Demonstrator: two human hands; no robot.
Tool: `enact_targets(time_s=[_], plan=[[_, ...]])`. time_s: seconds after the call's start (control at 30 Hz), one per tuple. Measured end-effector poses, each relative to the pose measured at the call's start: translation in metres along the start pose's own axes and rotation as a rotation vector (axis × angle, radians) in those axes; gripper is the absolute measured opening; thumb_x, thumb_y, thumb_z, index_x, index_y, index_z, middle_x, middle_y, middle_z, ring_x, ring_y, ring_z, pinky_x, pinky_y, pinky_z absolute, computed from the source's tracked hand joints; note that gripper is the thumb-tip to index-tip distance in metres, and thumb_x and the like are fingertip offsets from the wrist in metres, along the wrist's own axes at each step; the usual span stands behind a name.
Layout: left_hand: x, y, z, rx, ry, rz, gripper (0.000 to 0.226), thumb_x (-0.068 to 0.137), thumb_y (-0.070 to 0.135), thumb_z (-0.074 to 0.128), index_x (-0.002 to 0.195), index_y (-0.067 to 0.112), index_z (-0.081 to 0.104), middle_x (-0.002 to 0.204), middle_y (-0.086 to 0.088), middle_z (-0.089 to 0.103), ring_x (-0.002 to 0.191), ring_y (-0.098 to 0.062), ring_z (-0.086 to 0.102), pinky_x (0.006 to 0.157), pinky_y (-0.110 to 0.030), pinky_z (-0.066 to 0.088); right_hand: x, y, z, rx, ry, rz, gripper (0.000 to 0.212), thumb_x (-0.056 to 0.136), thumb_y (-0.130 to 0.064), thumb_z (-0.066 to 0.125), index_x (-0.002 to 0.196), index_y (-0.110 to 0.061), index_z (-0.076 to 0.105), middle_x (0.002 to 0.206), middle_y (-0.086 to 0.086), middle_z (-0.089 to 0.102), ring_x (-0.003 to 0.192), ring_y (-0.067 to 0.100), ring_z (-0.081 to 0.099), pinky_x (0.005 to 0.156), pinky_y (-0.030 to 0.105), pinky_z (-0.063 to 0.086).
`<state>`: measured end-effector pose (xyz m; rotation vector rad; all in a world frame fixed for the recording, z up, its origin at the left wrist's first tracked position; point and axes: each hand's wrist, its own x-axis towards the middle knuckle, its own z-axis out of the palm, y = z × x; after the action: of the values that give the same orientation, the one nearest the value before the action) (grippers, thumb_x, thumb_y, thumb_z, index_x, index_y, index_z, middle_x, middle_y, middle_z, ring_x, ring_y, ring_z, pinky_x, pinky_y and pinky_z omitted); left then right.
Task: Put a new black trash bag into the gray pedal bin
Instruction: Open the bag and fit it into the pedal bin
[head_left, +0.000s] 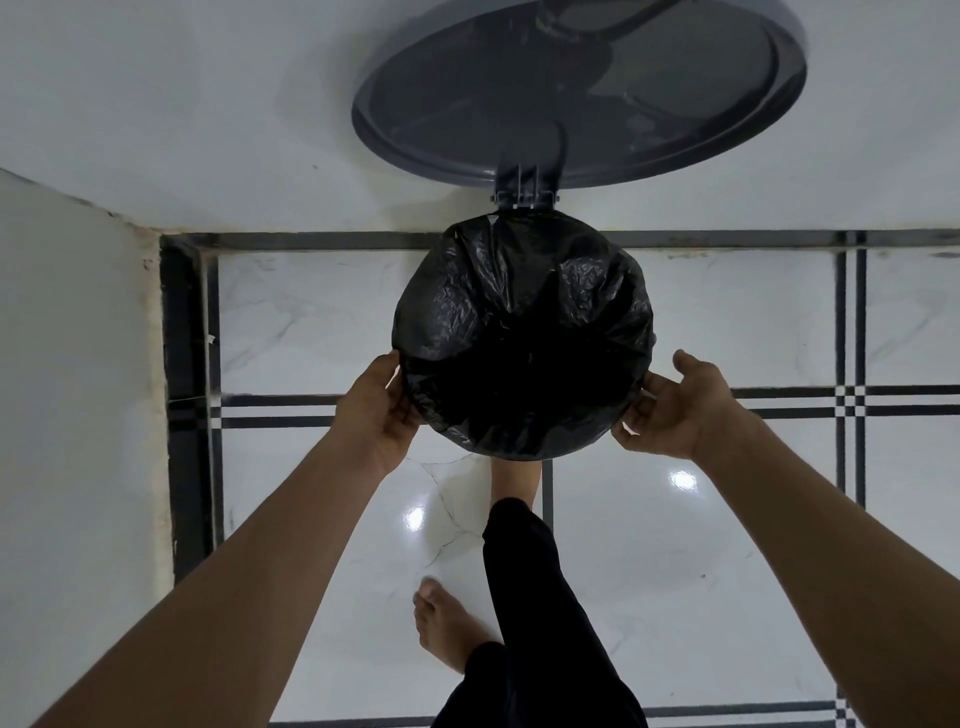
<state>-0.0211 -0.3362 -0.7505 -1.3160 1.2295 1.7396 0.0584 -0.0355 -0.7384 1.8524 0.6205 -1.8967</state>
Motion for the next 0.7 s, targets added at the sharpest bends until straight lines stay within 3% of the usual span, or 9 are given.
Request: enact_targets(time_s=[0.07, 0.17, 0.3, 0.4, 0.47, 0.57, 0.7], plan=[[-0.004, 0.002, 0.003, -0.010, -0.005, -0.009, 0.014, 0.098, 0.013, 0.061, 0.085, 0.012, 0.067, 0.077, -0.001, 0.068, 0.056, -0.012, 0.068, 0.056, -0.025, 0.058, 0.004, 0.002, -0.001, 0.042, -0.029, -0.005, 0.063, 0.102, -0.061, 0.028, 0.100, -0.014, 0.070, 0.097, 0.003, 0.065, 0.094, 0.022, 0.056, 0.084, 0.042, 0.047], [-0.007, 0.006, 0.003, -0.051, 0.013, -0.113, 0.005, 0.086, 0.022, 0.067, 0.088, 0.017, 0.069, 0.097, -0.002, 0.057, 0.084, -0.020, 0.060, 0.088, -0.036, 0.057, 0.005, 0.002, 0.001, 0.038, -0.009, -0.015, 0.061, 0.102, -0.061, 0.029, 0.097, -0.015, 0.069, 0.091, 0.003, 0.064, 0.088, 0.021, 0.055, 0.084, 0.043, 0.046], [-0.006, 0.006, -0.002, -0.102, -0.028, -0.162, 0.019, 0.089, 0.031, 0.058, 0.098, 0.019, 0.070, 0.112, -0.005, 0.065, 0.105, -0.029, 0.063, 0.103, -0.049, 0.048, 0.004, 0.006, 0.007, 0.070, 0.017, -0.048, 0.058, 0.101, -0.059, 0.035, 0.110, -0.013, 0.070, 0.102, 0.003, 0.067, 0.090, 0.022, 0.061, 0.087, 0.040, 0.048], [-0.007, 0.001, -0.005, -0.226, -0.034, -0.151, 0.030, 0.095, 0.032, 0.059, 0.109, 0.008, 0.067, 0.116, -0.012, 0.067, 0.107, -0.031, 0.068, 0.099, -0.047, 0.055, 0.002, 0.013, 0.011, 0.155, 0.020, -0.075, 0.055, 0.102, -0.055, 0.039, 0.109, -0.010, 0.069, 0.096, 0.007, 0.072, 0.080, 0.024, 0.069, 0.076, 0.034, 0.055], [-0.008, -0.003, -0.004, -0.252, -0.025, -0.144, 0.031, 0.097, 0.032, 0.060, 0.110, 0.004, 0.065, 0.108, -0.012, 0.065, 0.096, -0.027, 0.069, 0.088, -0.042, 0.059, 0.001, 0.013, 0.012, 0.109, 0.047, -0.079, 0.054, 0.102, -0.056, 0.038, 0.103, -0.012, 0.069, 0.083, 0.004, 0.068, 0.075, 0.021, 0.063, 0.082, 0.034, 0.052], [-0.009, -0.003, 0.000, -0.226, -0.030, -0.155, 0.034, 0.096, 0.038, 0.060, 0.108, 0.007, 0.066, 0.104, -0.011, 0.061, 0.092, -0.026, 0.067, 0.079, -0.042, 0.060, 0.002, 0.011, 0.009, 0.057, 0.064, -0.084, 0.056, 0.100, -0.058, 0.038, 0.108, -0.014, 0.071, 0.098, 0.003, 0.064, 0.095, 0.023, 0.057, 0.100, 0.045, 0.045], [-0.007, -0.003, 0.001, -0.210, -0.028, -0.170, 0.042, 0.098, 0.041, 0.057, 0.122, 0.007, 0.066, 0.126, -0.015, 0.067, 0.110, -0.032, 0.070, 0.086, -0.048, 0.059, 0.001, 0.013, 0.008, 0.097, 0.058, -0.120, 0.059, 0.100, -0.058, 0.039, 0.121, -0.012, 0.068, 0.116, 0.009, 0.070, 0.104, 0.029, 0.067, 0.094, 0.043, 0.052]])
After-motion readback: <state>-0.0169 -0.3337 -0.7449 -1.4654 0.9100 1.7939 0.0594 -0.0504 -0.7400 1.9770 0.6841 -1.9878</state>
